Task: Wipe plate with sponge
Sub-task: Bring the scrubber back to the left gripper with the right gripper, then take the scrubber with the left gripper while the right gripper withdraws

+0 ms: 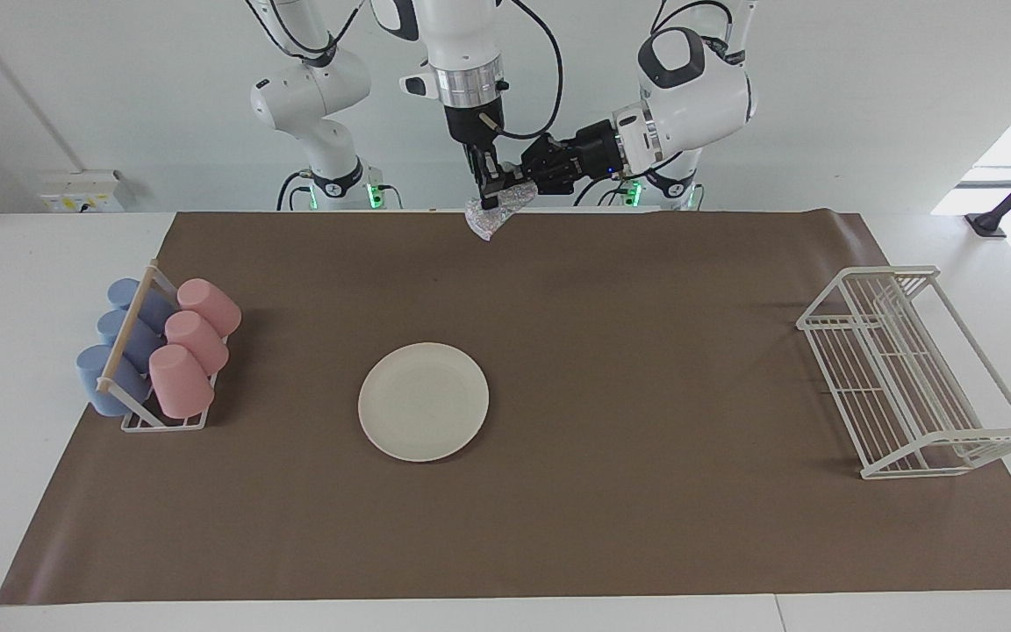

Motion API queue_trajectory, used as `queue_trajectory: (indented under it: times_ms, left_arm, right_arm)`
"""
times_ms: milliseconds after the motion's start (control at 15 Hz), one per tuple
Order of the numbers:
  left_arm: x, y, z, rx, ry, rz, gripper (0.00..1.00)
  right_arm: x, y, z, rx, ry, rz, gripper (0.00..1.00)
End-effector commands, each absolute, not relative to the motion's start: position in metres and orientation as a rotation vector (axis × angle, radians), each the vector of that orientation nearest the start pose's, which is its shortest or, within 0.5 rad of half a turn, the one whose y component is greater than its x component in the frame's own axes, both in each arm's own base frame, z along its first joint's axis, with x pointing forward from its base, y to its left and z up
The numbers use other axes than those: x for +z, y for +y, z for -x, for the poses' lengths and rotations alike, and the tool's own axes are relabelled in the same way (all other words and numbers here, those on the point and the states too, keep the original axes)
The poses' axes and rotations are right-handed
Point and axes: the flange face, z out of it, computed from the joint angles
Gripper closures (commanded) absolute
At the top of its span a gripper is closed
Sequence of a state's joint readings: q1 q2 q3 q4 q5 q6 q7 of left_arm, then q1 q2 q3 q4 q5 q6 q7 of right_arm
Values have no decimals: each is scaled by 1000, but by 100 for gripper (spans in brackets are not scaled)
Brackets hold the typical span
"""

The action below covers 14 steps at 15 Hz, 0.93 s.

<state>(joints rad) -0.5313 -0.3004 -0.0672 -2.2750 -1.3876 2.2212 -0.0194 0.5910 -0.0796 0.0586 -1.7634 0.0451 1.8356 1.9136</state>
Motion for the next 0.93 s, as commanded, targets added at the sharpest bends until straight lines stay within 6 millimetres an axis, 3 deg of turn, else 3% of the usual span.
queue_trajectory:
  times_ms: [0, 200, 467, 667, 867]
  left_arm:
    - [527, -300, -386, -173, 239, -1949, 100]
    - [526, -293, -389, -183, 248, -1945, 100]
    - [520, -281, -395, -180, 278, -1973, 100]
    - [513, -241, -417, -156, 327, -2067, 100]
    - [515, -176, -439, -222, 308, -2134, 100]
  right_arm:
    - [604, 331, -441, -49, 1730, 2438, 1]
    - [614, 307, -450, -67, 1677, 2460, 0]
    - [621, 239, -474, -95, 1211, 2786, 0]
    - [621, 193, -488, -90, 914, 2932, 0]
    - [620, 135, -499, -50, 503, 3067, 0]
